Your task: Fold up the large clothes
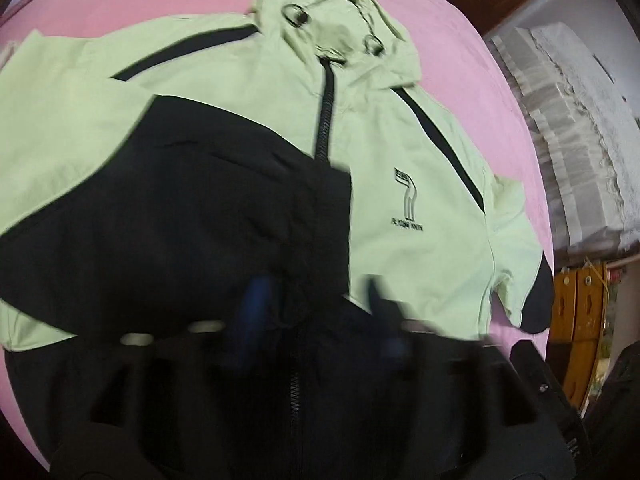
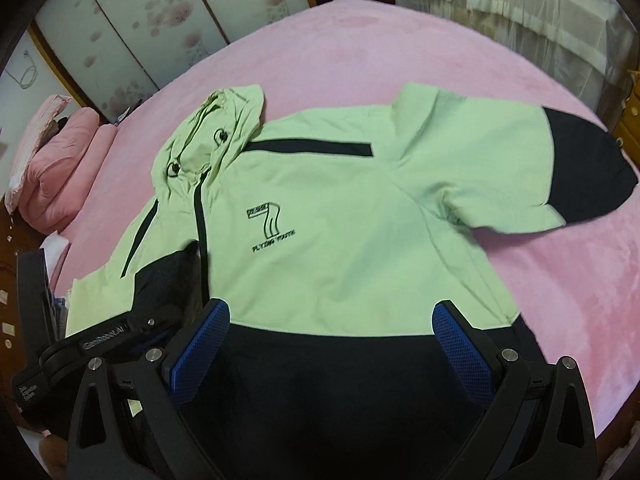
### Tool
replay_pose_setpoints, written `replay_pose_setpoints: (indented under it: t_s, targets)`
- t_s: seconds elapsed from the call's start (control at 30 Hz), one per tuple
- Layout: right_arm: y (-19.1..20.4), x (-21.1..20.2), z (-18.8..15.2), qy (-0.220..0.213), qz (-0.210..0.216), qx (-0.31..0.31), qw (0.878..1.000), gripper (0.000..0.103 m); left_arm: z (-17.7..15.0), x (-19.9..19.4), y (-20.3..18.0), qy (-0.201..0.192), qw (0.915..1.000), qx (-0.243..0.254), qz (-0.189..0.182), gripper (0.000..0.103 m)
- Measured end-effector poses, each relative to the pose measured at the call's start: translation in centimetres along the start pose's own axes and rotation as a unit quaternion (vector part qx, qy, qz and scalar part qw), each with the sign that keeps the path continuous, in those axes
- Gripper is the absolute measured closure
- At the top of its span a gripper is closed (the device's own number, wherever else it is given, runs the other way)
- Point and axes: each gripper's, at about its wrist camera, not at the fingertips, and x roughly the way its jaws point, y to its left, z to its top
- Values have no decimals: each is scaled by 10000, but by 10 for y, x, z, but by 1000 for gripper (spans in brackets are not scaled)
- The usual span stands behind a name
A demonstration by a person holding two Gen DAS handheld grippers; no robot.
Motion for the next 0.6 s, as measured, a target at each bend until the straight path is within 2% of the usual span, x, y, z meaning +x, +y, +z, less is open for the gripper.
replay_pose_setpoints:
  t_s: [0.03, 0.1, 0.13, 0.17, 0.2, 0.3, 0.37, 0.43, 0.5, 0.6]
  targets:
    - [-11, -10, -6, 44, 46, -15, 10000, 0, -2, -6, 4, -138, 9999, -68, 59, 26]
    - [-9, -12, -8, 130, 166, -53, 9998, 0, 21, -8, 25, -237, 9996, -132, 111, 25]
    - [-4, -36, -19, 167, 195, -79, 9996, 0, 24, -19, 37, -224, 9996, -146, 118, 25]
    - [0, -30, -18, 218, 270, -120, 9993, 0, 31, -32, 50, -216, 9995, -167, 143, 25]
    - [6, -38, -20, 268, 318, -147, 9990, 0, 31, -41, 57, -238, 9993, -199, 212, 25]
    - [21, -28, -20, 568, 732, -174, 9955, 1, 23, -71, 93, -285, 9980, -314, 460, 25]
    - [30, -15, -23, 907, 1129, -58, 9894, 9, 13, -81, 119, -159, 9965, -415, 703, 25]
    - [38, 4, -29, 1348, 1447, 267, 9799, 25, 0, -83, 149, 60, 9942, -488, 960, 25]
    - [41, 23, -37, 1706, 1558, 694, 9705, 31, -8, -82, 174, 296, 9895, -473, 1336, 25]
    - [48, 55, -50, 2031, 1556, 1261, 9584, 39, -12, -77, 204, 258, 9796, -298, 1971, 25]
